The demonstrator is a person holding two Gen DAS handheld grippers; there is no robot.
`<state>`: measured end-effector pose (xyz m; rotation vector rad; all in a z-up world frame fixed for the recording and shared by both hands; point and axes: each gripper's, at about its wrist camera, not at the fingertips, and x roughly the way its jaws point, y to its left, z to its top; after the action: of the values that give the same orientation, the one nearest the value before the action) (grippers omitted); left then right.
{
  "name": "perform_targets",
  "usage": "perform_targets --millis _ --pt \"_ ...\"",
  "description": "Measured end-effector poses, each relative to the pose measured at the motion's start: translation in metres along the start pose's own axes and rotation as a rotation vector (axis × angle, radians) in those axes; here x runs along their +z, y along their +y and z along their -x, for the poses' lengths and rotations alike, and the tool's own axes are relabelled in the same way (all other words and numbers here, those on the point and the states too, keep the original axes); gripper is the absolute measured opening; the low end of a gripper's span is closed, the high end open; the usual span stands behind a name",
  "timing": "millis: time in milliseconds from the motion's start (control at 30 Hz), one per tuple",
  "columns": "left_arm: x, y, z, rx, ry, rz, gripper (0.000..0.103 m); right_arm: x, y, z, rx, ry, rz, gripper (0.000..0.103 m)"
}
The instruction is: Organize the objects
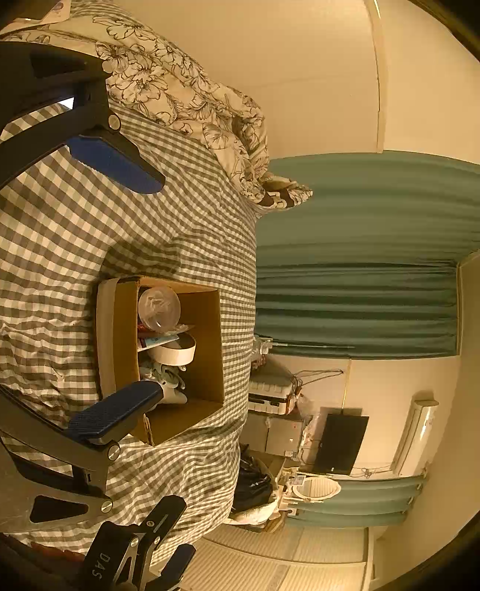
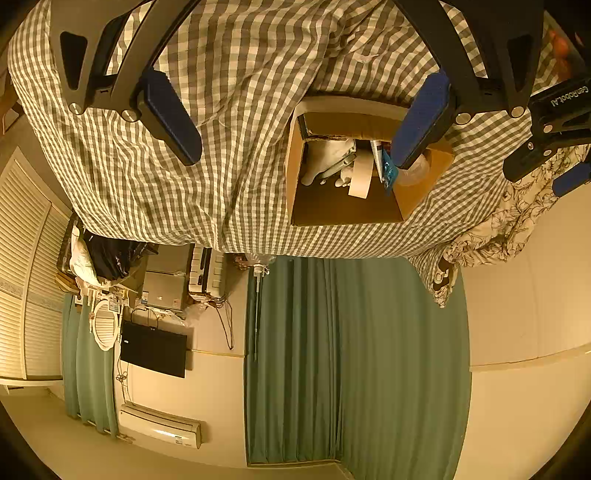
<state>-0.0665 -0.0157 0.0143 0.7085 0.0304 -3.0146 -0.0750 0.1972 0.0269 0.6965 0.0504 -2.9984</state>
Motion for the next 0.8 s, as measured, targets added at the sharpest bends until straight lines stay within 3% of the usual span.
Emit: perform_targets --millis 800 --pt "-0.0010 0.0006 -0.0005 0.018 0.002 -0.018 0.103 -0.0027 0.0029 -0.0020 0.003 0.008 0.000 0.103"
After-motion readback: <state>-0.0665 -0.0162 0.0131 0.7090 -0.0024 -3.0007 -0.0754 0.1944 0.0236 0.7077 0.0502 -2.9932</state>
